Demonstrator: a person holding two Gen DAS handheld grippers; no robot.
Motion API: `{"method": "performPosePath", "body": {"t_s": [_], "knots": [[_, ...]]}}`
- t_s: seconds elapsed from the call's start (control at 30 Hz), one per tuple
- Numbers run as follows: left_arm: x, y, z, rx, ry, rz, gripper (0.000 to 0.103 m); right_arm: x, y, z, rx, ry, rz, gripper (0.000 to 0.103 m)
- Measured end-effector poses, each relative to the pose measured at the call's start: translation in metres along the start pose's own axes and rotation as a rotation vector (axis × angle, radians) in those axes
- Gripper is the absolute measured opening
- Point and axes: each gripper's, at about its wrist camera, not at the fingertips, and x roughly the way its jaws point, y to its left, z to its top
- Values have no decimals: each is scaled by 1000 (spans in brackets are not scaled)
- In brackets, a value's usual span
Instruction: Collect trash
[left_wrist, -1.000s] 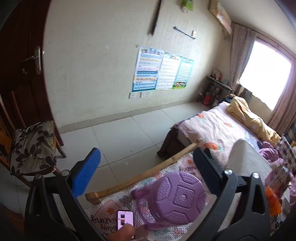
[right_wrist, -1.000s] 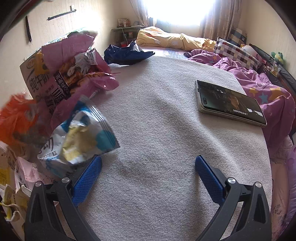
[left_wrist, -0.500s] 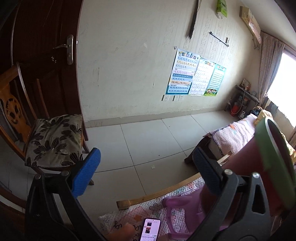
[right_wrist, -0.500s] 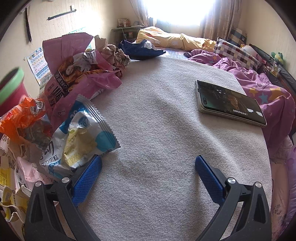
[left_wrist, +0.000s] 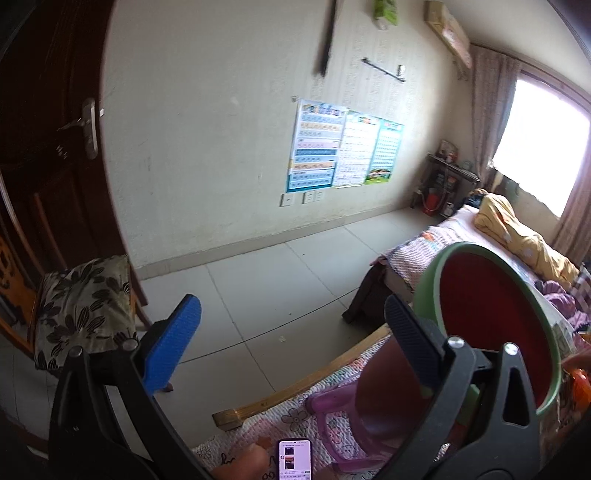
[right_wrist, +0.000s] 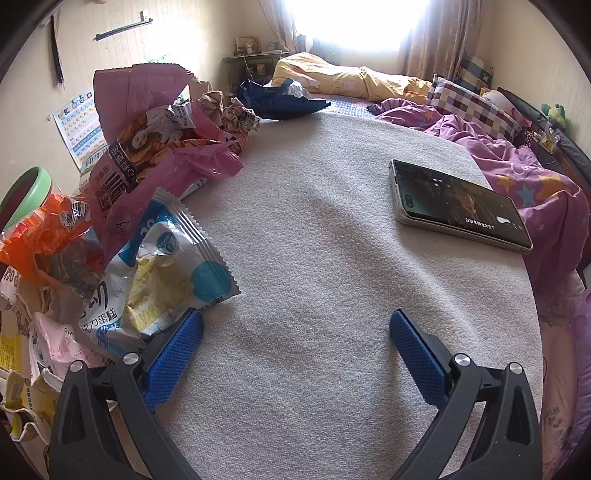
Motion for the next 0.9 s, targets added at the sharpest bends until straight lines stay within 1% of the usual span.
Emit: {"method": "performPosePath", "body": {"t_s": [0.13,0.27,0.33,0.43,0.6,0.7,0.73,0.8,0.9], "knots": [[-24,-33,5,52,-58,-58,98,0,0,0,0,0,-1,97],[-60,-83,5,129,-113,-130,98,0,1,0,0,0,0,97],[-74,-114,-1,174,-101,-174,98,0,1,0,0,0,0,97],[-93,-162,-17,222,-41,-274,98,0,1,0,0,0,0,97],[-124,-219,-49,292,-7,-346,98,1,3,1,5,0,-6,97],[-137,-245,-63,313,4,-368,98,0,0,5,18,0,-13,97],[-141,-251,-67,318,9,-376,98,-5,-1,6,26,-15,-4,96],[-149,-264,-72,329,12,-381,98,-24,-7,15,43,-75,-1,96],[-154,-278,-76,341,10,-383,98,-63,1,36,-3,-182,14,96]]}}
